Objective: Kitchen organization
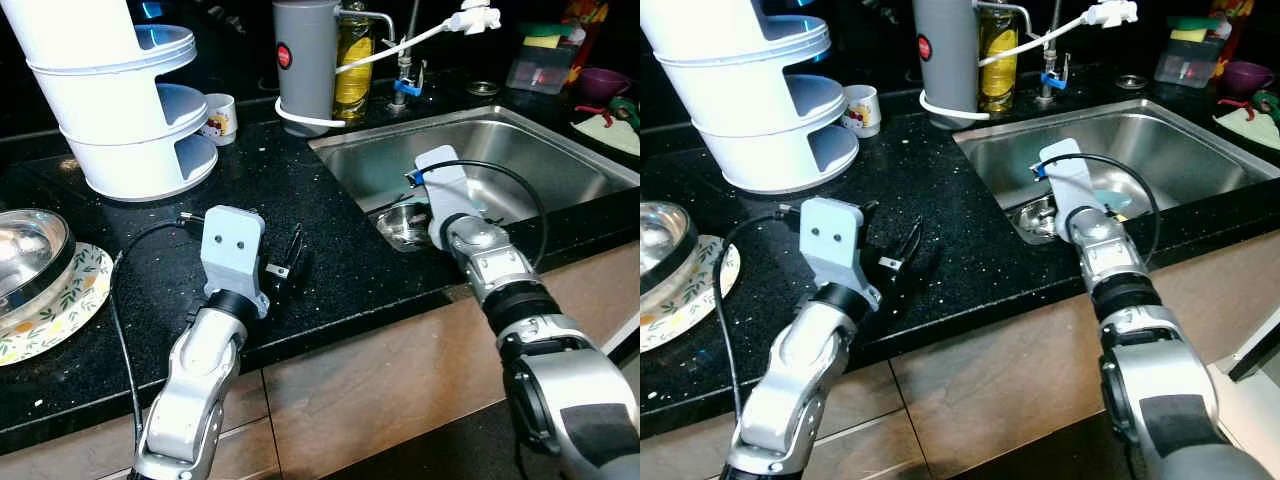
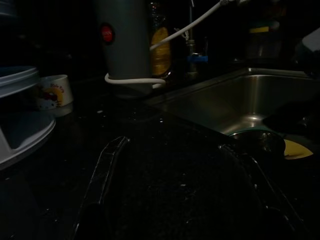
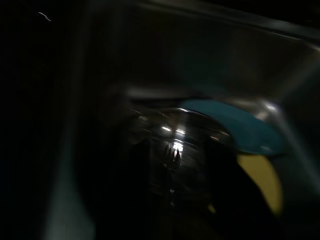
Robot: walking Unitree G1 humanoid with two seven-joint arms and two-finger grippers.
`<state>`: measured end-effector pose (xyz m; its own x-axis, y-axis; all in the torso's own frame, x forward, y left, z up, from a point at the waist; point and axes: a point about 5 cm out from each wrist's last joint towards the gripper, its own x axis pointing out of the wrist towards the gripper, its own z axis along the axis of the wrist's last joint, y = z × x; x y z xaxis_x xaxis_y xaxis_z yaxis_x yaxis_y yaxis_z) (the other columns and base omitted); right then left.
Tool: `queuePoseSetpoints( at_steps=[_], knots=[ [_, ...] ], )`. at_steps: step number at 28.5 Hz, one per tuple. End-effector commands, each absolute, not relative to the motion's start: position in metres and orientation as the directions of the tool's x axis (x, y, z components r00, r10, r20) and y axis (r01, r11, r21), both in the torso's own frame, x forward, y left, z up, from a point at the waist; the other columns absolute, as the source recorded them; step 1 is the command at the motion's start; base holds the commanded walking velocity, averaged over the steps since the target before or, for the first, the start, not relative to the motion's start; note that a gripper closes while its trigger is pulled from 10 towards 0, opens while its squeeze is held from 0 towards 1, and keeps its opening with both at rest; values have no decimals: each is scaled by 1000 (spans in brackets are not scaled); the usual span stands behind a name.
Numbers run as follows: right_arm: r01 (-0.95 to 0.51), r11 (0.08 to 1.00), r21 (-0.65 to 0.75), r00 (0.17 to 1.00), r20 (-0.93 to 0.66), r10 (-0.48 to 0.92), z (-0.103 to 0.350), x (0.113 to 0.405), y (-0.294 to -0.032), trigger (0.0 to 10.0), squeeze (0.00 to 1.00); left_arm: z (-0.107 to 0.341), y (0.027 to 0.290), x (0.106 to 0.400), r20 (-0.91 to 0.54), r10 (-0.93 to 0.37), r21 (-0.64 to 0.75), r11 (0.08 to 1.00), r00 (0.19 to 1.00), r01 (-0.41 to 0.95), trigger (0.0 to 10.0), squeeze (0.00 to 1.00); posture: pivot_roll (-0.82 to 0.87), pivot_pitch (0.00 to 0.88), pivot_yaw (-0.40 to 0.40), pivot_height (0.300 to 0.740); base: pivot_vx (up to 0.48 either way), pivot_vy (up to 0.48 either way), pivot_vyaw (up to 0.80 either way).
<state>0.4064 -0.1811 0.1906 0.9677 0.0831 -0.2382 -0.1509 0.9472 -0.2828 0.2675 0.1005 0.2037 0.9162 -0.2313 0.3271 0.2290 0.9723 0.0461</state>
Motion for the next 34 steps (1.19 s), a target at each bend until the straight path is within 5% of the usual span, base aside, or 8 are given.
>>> queuePoseSetpoints(
  at_steps=[1, 3, 4, 10, 16, 20, 26, 34],
  knots=[
    [-158, 966, -202, 978, -169, 125, 204, 409, -176, 10000, 1000, 203, 102, 267, 322, -225, 52, 974, 920, 220, 10000, 0, 70, 0, 12, 740, 0, 0, 0],
    [-168, 976, -139, 981, -117, 152, 211, 409, -174, 10000, 957, 204, 102, 267, 322, -226, 53, 974, 919, 220, 10000, 0, 70, 0, 12, 740, 0, 0, 0],
    [-187, 978, -92, 981, -76, 180, 216, 409, -172, 10000, 0, 204, 102, 268, 323, -226, 54, 974, 919, 220, 10000, 0, 68, 0, 13, 740, 0, 0, 0],
    [-341, 935, 101, 935, 138, 326, 235, 401, -165, 10000, 0, 205, 104, 268, 329, -219, 51, 976, 919, 214, 10000, 0, 70, 0, 8, 740, 0, 0, 0],
    [-649, 722, 241, 722, 493, 485, 248, 360, -153, 10000, 0, 210, 115, 267, 348, -177, 57, 984, 921, 168, 10000, 0, 76, 0, 4, 740, 0, 0, 0],
    [-721, 646, 251, 653, 560, 510, 250, 345, -148, 10000, 0, 212, 120, 266, 354, -163, 62, 987, 921, 151, 10000, 0, 76, 0, 5, 740, 0, 0, 0],
    [-895, 342, 285, 439, 694, 571, 253, 307, -127, 10000, 0, 223, 144, 266, 382, -90, 89, 994, 920, 61, 10000, 0, 81, 0, 11, 740, 0, 0, 0],
    [-861, 391, 327, 509, 564, 650, 228, 309, -111, 10000, 0, 232, 180, 258, 402, 97, 100, 984, 911, -149, 10000, 0, 99, 0, 0, 740, 0, 0, 0]
  ],
)
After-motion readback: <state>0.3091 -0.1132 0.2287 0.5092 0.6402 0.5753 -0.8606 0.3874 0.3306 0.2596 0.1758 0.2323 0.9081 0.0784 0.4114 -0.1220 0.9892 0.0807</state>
